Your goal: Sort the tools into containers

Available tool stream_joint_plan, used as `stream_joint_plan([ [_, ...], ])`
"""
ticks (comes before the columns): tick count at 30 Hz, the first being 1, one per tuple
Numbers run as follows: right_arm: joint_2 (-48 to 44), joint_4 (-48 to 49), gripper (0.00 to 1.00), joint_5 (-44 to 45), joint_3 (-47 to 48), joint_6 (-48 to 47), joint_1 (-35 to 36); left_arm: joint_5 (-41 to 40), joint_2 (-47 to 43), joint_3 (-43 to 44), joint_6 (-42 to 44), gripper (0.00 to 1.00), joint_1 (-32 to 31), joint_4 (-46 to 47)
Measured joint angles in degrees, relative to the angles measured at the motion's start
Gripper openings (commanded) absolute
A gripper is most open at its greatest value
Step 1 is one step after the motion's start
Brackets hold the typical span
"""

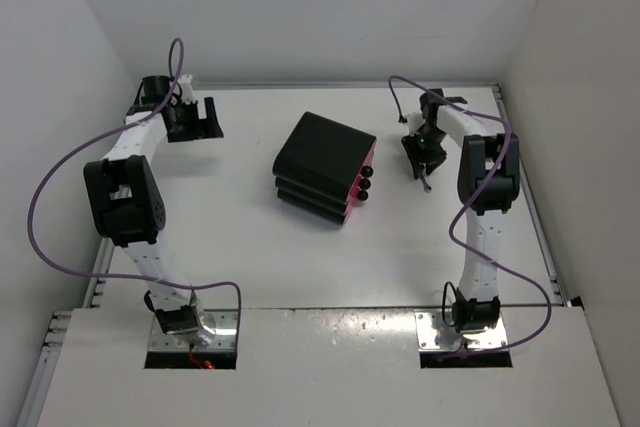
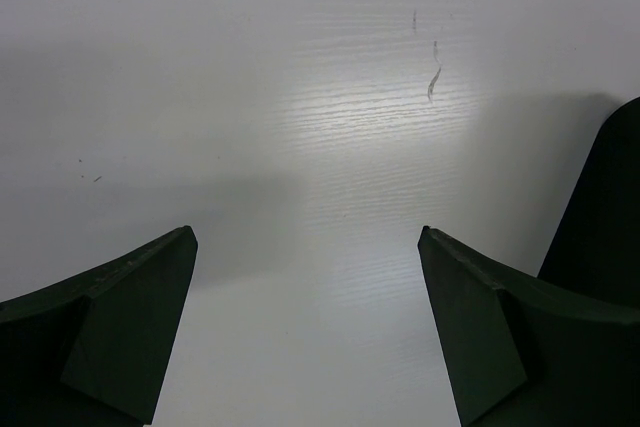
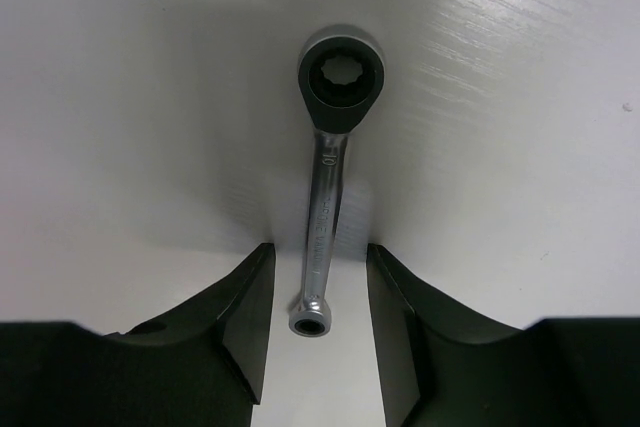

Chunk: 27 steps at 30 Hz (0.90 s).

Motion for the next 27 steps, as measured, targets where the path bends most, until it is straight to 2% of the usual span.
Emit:
stream_joint_plan([
  [11, 0.4, 0.0, 0.38, 2.8, 0.2, 1.2, 1.0, 0.5, 0.0, 0.0, 0.0, 1.0, 1.1, -0.1],
  [17, 0.5, -0.3, 0.25, 2.6, 0.4, 2.1, 1.2, 1.3, 0.0, 0.0, -0.2, 1.0, 1.8, -0.1],
  [20, 1.1, -1.2, 0.16, 2.5, 1.2, 2.4, 1.4, 1.6, 0.0, 0.0, -0.2, 1.0, 2.2, -0.1],
  [21, 1.2, -1.4, 0.1, 2.3, 1.5, 2.5, 1.5, 1.8, 0.0, 0.0, -0.2, 1.0, 2.3, -0.1],
  [27, 1.6, -2.0, 0.01, 2.3, 2.0, 2.8, 1.6, 3.0, 0.0, 0.3, -0.5, 1.0, 3.2, -0.1],
])
